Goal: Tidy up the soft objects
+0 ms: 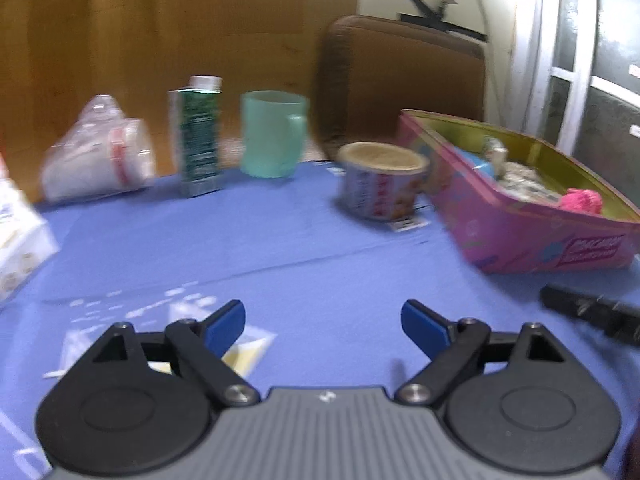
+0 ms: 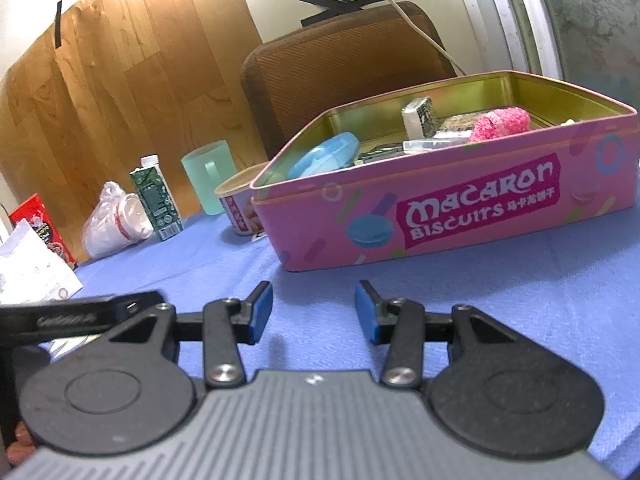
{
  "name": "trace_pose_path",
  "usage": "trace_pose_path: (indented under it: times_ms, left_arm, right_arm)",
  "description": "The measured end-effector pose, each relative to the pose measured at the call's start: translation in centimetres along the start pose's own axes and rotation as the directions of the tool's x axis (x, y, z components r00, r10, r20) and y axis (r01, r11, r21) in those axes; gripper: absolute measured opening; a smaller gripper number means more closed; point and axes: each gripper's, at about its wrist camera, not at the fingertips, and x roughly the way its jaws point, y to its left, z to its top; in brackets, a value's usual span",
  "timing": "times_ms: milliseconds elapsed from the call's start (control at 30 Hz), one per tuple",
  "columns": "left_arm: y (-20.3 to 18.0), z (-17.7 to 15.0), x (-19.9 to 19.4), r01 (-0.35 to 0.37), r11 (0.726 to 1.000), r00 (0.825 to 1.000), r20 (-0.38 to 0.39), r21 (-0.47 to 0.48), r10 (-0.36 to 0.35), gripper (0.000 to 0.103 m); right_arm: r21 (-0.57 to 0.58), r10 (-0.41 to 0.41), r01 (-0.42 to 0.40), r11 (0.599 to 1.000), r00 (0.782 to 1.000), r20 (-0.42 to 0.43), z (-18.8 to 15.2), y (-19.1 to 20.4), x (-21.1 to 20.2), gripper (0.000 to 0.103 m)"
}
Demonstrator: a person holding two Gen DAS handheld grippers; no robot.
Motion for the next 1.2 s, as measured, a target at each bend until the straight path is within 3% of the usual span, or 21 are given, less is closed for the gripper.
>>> trace_pose_path:
  times_ms: [200,367,467,700,867,1000,1200]
  left_arm:
    - [6.9,-1.6,-2.6,-0.182,0.982,0.983,-0.020,-0.039,0.182,0.090]
    - [12.8,-2.8,-4.5,-0.237,0.956,0.971,-0.050,-0.172,0.232,0.092]
    - [14.5,-3.0,-4.8,-0.252,0.940,0.968,-0.045,-0.231,0.248,0.095]
    - [14.2,-2.9,-4.8,-0.258,0.942,0.966,-0.037,-0.216,0.256,0.096]
    - [12.7,-2.8,-5.0,-0.294,0.939,0.955,-0.033,-0.176,0.293,0.098]
    - [10.6,-1.9,-5.7,-0.240,0.953,0.970,-0.010,-0.184,0.242,0.102]
    - [5.3,-0.1,-6.7,-0.181,0.978,0.982,0.038,-0.100,0.185,0.103]
  right_arm:
    - [-0.021,-0.004,0.004,1.000,1.000,-0.008,0.0,0.4,0.1,0.048]
    - [-0.044,-0.019,0.019,0.999,1.000,-0.015,0.0,1.0,0.2,0.048]
    - [-0.023,0.009,-0.009,1.000,0.999,-0.031,0.2,1.7,0.7,0.048]
    - [-0.110,0.050,-0.054,0.992,0.998,-0.039,-0.2,5.8,0.7,0.048]
    - [-0.104,0.035,-0.038,0.994,0.999,-0.028,0.4,5.8,-1.0,0.048]
    - [-0.138,-0.022,0.024,0.990,1.000,0.015,0.5,5.2,-3.1,0.052]
    - [-0.086,-0.052,0.058,0.995,0.996,0.073,0.8,2.9,-6.1,0.057]
